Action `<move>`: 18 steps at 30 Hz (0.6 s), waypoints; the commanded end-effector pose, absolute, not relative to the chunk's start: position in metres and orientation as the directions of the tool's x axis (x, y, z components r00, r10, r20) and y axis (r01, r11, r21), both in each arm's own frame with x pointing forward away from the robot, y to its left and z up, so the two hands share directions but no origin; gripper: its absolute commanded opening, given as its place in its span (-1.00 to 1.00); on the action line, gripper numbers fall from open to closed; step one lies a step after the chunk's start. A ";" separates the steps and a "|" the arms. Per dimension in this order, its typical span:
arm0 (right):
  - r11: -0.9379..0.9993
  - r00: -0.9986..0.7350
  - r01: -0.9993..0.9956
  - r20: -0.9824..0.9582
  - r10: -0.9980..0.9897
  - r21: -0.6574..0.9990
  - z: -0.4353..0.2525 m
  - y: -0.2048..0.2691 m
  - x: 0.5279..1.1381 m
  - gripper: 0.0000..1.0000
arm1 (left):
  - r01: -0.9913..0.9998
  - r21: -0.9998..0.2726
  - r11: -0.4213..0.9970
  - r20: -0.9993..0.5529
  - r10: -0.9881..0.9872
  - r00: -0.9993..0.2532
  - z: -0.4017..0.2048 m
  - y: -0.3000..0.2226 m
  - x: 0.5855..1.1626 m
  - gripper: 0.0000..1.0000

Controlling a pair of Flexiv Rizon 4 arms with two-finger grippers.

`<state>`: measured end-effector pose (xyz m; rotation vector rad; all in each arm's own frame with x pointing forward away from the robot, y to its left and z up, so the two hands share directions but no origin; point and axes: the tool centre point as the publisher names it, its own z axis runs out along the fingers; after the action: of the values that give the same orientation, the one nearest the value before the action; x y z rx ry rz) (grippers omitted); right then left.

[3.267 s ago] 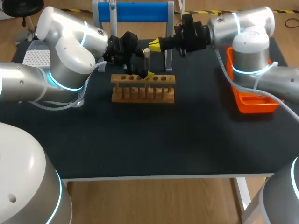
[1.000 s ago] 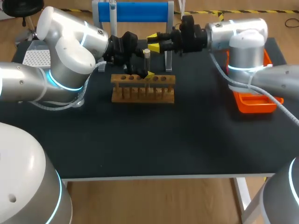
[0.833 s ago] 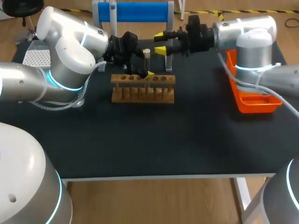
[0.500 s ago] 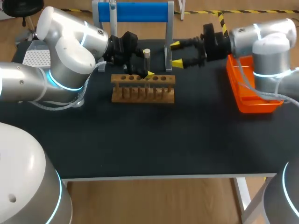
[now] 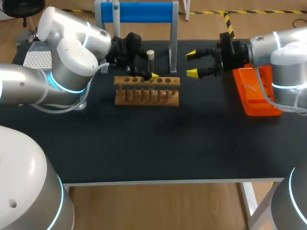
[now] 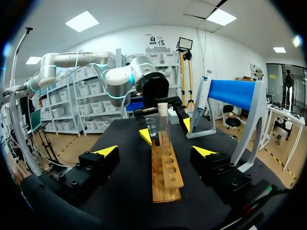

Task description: Invert the test tube, pick up the pipette, mount the tip to pipette, aspirate from beaker and dispense into the tube, eject the tip, return the pipette, and cap with the stopper.

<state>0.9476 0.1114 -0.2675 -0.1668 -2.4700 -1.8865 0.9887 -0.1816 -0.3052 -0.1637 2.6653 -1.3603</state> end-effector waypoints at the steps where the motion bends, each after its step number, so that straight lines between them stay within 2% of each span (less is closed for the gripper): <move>1: 0.263 -0.994 0.103 0.088 0.069 0.959 -0.266 0.111 0.947 1.00 | -0.037 -0.810 0.585 -0.079 -0.172 -0.982 -0.304 -0.179 0.990 1.00; 18: 0.263 -0.994 0.103 0.088 0.069 0.959 -0.266 0.111 0.947 1.00 | -0.125 -0.799 0.588 -0.138 -0.382 -0.914 -0.291 -0.107 0.983 1.00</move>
<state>0.9472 0.1120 -0.2673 -0.1684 -2.4720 -1.8855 0.9954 -0.1157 -0.2960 -0.4025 2.5454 -1.2368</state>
